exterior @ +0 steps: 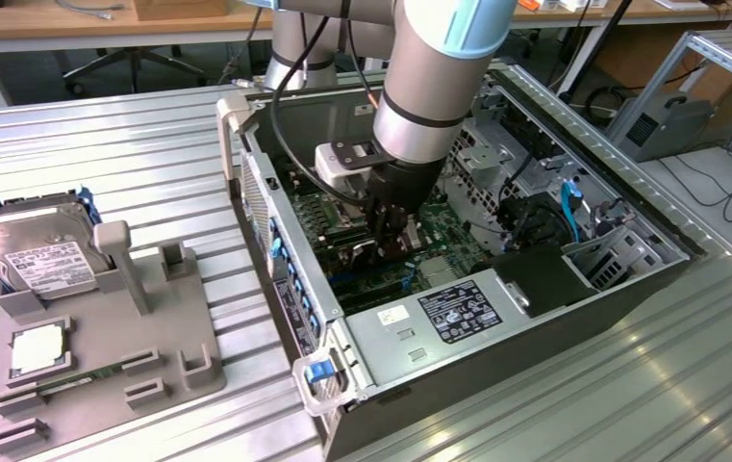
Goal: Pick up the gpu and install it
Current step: 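Insert the gpu into the slot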
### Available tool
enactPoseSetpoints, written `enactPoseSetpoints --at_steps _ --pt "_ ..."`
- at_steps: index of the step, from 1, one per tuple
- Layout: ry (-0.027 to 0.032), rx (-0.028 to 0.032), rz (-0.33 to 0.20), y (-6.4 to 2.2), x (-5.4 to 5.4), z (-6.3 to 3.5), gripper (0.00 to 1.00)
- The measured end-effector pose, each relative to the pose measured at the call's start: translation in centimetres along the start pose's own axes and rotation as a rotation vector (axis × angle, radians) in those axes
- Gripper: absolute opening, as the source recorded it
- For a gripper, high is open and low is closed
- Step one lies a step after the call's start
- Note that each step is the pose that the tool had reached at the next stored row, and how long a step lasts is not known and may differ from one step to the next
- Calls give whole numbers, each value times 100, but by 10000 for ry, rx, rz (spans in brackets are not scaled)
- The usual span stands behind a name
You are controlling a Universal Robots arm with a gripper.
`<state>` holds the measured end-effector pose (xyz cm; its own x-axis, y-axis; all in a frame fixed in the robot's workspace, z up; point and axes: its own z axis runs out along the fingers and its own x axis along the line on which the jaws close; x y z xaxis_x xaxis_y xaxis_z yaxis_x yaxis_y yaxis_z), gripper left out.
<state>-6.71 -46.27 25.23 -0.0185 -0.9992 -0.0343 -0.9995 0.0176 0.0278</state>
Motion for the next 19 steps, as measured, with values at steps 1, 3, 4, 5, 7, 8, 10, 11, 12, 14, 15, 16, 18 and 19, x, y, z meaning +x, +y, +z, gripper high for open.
enactPoseSetpoints --at_steps 1,3,4,5,7,8,10,11,12,14,15,16,18,19 --pt "-1 0 0 0 0 0 27" --pt "-2 1 0 0 0 0 27" --pt "-5 2 0 0 0 0 27" --pt "-5 2 0 0 0 0 27" --pt "-3 1 1 0 0 -2 27" --pt "-2 1 0 0 0 -3 27" --pt "1 0 0 0 0 -3 27" --pt "4 -2 0 0 0 0 27" --pt "4 -2 1 0 0 2 27" --pt "-2 1 0 0 0 6 27" --pt "-2 1 0 0 0 8 27" --pt "-2 1 0 0 0 11 27" --pt "-1 0 0 0 0 11 27" --pt "-1 0 0 0 0 12 27"
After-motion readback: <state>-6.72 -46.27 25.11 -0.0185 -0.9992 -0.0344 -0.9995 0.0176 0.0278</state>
